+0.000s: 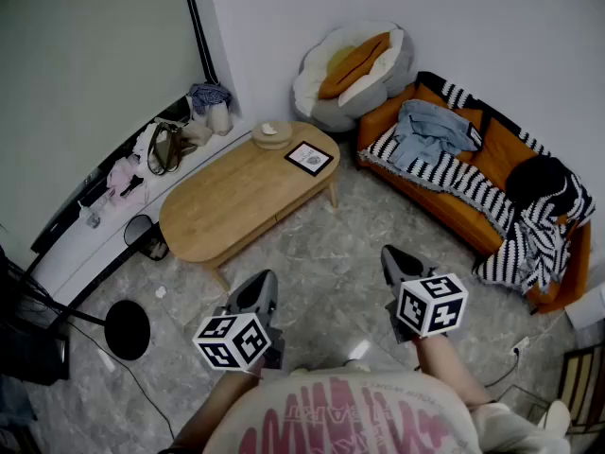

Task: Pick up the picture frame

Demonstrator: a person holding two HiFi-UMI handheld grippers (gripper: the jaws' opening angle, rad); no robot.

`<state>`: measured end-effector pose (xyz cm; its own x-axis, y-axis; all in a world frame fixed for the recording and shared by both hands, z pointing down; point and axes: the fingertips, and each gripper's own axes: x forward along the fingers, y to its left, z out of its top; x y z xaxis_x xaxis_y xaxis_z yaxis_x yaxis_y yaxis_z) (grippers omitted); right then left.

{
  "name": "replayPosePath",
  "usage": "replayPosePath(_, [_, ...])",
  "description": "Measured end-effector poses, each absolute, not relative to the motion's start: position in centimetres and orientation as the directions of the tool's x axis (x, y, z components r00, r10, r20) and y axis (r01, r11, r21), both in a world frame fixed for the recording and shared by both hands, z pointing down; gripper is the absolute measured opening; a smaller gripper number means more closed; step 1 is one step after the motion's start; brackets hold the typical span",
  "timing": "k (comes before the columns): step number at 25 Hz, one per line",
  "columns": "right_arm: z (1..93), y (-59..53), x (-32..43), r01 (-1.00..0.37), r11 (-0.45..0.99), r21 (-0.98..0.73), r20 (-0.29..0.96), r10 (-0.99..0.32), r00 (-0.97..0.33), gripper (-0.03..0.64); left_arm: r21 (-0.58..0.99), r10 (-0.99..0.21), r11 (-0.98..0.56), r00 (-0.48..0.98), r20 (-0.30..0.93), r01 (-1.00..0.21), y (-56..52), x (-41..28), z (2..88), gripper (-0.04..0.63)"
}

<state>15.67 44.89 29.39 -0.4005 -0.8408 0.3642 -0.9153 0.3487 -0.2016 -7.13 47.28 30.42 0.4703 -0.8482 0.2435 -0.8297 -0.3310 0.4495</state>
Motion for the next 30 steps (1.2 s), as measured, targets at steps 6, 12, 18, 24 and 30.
replayPosePath(6, [29.4, 45.1, 13.3, -0.922, 0.332, -0.199, 0.363, -0.849, -0.384, 0.005, 0.438, -0.84, -0.353, 0.486, 0.241, -0.827, 47.2, -9.7, 30.3, 0.003])
replayPosePath(12, [29.8, 45.6, 10.6, -0.932, 0.308, -0.191, 0.364, -0.86, -0.359, 0.005, 0.434, -0.823, -0.385, 0.515, 0.238, -0.815, 46.9, -11.9, 30.3, 0.003])
replayPosePath(18, [31.1, 46.8, 9.4, -0.936, 0.269, -0.227, 0.363, -0.868, -0.338, 0.005, 0.444, -0.812, -0.405, 0.538, 0.228, -0.799, 47.4, -13.1, 31.0, 0.003])
replayPosePath(24, [32.4, 47.2, 9.3, -0.929, 0.267, -0.255, 0.384, -0.854, -0.351, 0.005, 0.472, -0.812, -0.364, 0.522, 0.261, -0.803, 48.1, -14.0, 32.9, 0.003])
replayPosePath(30, [34.0, 42.9, 10.2, -0.926, 0.268, -0.267, 0.403, -0.841, -0.36, 0.005, 0.463, -0.839, -0.295, 0.458, 0.292, -0.836, 45.5, -15.4, 34.0, 0.003])
